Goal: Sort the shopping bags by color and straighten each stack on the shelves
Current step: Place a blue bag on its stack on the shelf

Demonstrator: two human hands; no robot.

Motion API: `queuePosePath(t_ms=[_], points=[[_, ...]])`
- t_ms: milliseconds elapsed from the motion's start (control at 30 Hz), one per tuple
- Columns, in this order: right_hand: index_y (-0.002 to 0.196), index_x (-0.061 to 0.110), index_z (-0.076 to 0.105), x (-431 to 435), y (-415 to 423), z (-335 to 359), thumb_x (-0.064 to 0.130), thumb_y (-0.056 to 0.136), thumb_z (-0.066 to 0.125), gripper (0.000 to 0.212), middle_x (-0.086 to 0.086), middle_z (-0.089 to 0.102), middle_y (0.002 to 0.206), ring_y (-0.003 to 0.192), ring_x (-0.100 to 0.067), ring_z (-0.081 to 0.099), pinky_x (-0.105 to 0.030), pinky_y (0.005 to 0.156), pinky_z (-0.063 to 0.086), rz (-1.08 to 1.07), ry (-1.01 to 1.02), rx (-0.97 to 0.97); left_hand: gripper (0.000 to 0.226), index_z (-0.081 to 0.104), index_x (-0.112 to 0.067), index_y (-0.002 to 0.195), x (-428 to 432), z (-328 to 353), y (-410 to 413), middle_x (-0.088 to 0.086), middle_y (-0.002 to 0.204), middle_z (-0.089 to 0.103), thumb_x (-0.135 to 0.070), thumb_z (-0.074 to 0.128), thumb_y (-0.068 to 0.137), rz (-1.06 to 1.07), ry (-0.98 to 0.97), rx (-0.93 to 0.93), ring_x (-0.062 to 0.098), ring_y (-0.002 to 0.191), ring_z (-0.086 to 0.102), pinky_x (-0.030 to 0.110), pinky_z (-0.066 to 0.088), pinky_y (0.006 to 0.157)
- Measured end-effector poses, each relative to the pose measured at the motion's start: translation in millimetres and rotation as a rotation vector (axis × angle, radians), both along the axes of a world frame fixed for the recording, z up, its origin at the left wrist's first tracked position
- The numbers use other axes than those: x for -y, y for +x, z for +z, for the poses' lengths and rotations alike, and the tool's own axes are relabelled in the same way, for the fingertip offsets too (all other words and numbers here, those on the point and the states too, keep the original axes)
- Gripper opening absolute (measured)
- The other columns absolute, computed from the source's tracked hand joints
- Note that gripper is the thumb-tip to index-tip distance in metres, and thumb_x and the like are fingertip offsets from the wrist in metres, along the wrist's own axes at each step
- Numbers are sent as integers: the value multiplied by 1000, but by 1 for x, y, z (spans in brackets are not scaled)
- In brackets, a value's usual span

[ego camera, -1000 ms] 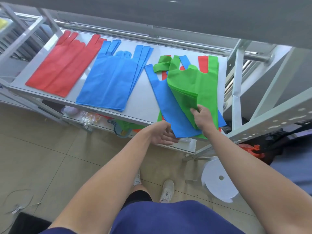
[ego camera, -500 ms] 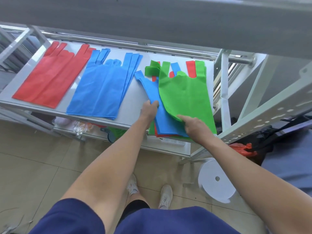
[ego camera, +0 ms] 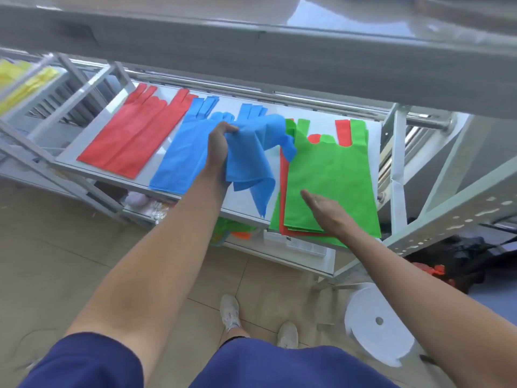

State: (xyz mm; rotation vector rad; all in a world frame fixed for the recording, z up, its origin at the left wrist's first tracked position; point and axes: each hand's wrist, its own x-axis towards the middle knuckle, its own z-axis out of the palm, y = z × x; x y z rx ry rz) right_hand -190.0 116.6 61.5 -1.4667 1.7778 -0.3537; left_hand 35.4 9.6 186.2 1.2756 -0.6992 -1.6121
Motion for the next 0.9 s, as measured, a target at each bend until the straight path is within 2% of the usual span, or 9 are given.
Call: queuePosePath(t_ms=[167, 267, 367, 433, 467, 533, 733, 800, 900], points=[[136, 9, 56, 32, 48, 19, 81, 89, 46, 87, -25, 63, 136, 118, -45, 67, -54, 102, 54, -352, 377, 1027, 17, 59, -7, 86, -21, 8, 17, 7, 75, 61, -20, 50, 92, 73, -6, -122, 26, 66, 63, 28, 50, 64], [127, 10, 66, 39, 78, 31, 64, 94, 58, 64, -18, 71, 127, 113, -36, 71, -41, 91, 61, -377, 317, 1242, 23, 56, -7, 78, -31, 7, 37, 3, 60, 62, -11, 43, 97, 71, -51, -82, 21, 53, 63, 21, 50, 56], [127, 11, 69, 50, 95, 37, 36, 98, 65, 38, -10, 77, 111, 89, -26, 76, -35, 73, 63, -437, 180, 1244, 26, 58, -3, 74, -38, -9, 81, -1, 53, 63, -6, 45, 97, 78, -70, -9, 13, 46, 61, 15, 47, 51], [133, 3, 63, 58, 100, 32, 18, 98, 66, 39, -13, 76, 109, 84, -27, 75, -37, 70, 63, -438, 85, 1118, 24, 73, 0, 93, -40, -28, 115, 6, 78, 74, -21, 64, 84, 48, -17, 22, 21, 71, 70, 23, 51, 73], [133, 1, 62, 62, 103, 30, 12, 98, 66, 37, -13, 75, 109, 82, -26, 75, -37, 68, 63, -423, 43, 1043, 39, 77, -4, 106, -39, -41, 131, 11, 97, 74, -26, 70, 75, 19, 29, 33, 27, 86, 70, 32, 51, 83], [127, 4, 63, 69, 109, 30, 6, 99, 62, 28, -11, 75, 106, 77, -22, 75, -34, 64, 62, -391, -1, 914, 49, 75, -10, 118, -37, -54, 152, 15, 112, 71, -26, 72, 72, -2, 108, 48, 33, 93, 68, 39, 53, 84], [128, 6, 61, 126, 126, 50, 1, 103, 52, 27, -8, 71, 97, 80, -26, 69, -35, 67, 62, -358, 16, 710, 33, 68, -9, 121, 19, -44, 176, 13, 96, 75, -12, 63, 88, -80, 37, 82, 26, 72, 73, 30, 60, 65], [125, 9, 62, 150, 131, 65, 3, 103, 52, 25, -8, 71, 97, 74, -21, 69, -33, 62, 63, -390, 1, 693, 38, 69, -4, 124, 55, -35, 183, 14, 95, 76, -13, 66, 88, -142, -19, 82, 27, 75, 74, 32, 61, 69], [113, 12, 70, 187, 136, 86, 9, 96, 60, 20, -9, 77, 97, 81, -28, 73, -43, 74, 63, -463, -212, 639, 29, 72, -4, 113, 109, -15, 190, 12, 91, 75, -13, 70, 86, -194, -150, 70, 26, 76, 74, 35, 60, 75]])
